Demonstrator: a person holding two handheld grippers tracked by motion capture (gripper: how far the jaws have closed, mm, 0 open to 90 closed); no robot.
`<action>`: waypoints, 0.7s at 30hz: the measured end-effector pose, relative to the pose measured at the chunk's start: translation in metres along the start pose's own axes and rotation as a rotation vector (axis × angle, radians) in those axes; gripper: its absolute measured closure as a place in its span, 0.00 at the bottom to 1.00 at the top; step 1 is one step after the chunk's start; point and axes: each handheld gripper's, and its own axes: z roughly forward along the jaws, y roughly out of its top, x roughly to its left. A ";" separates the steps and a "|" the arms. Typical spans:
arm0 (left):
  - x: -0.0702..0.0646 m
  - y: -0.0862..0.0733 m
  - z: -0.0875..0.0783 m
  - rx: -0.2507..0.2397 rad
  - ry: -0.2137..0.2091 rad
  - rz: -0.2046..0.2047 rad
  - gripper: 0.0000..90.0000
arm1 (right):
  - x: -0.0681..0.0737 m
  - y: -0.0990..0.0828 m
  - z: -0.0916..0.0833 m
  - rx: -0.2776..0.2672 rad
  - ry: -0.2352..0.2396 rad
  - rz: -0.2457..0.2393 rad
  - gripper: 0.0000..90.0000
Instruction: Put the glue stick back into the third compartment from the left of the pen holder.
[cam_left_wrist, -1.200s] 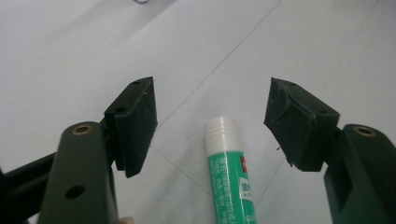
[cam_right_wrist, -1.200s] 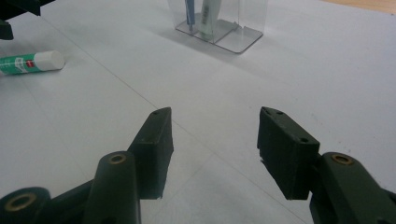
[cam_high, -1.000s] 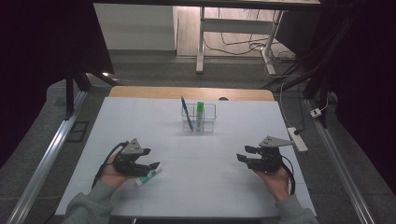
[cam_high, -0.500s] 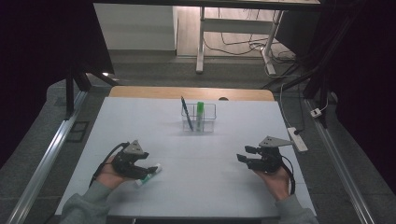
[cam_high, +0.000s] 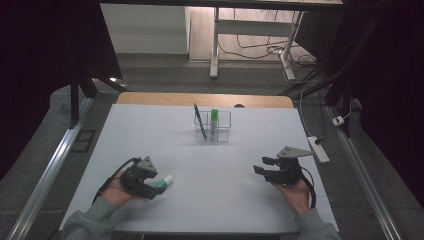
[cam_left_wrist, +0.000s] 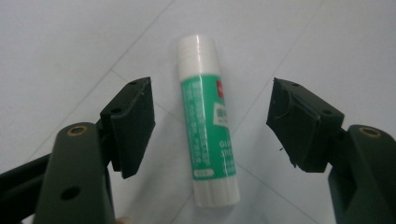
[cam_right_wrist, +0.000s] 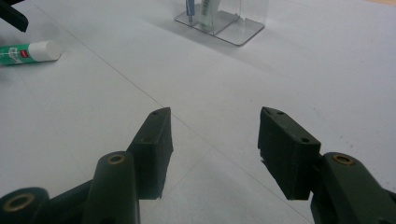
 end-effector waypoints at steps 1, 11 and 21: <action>-0.001 -0.001 0.000 0.006 0.004 0.001 0.35 | 0.000 0.000 0.000 -0.002 0.001 0.001 0.49; -0.003 -0.009 0.006 0.057 0.018 0.002 0.36 | 0.001 -0.001 0.002 0.008 -0.003 -0.003 0.49; -0.003 -0.011 0.012 0.107 0.010 0.013 0.55 | 0.000 -0.002 0.004 0.016 -0.002 0.003 0.49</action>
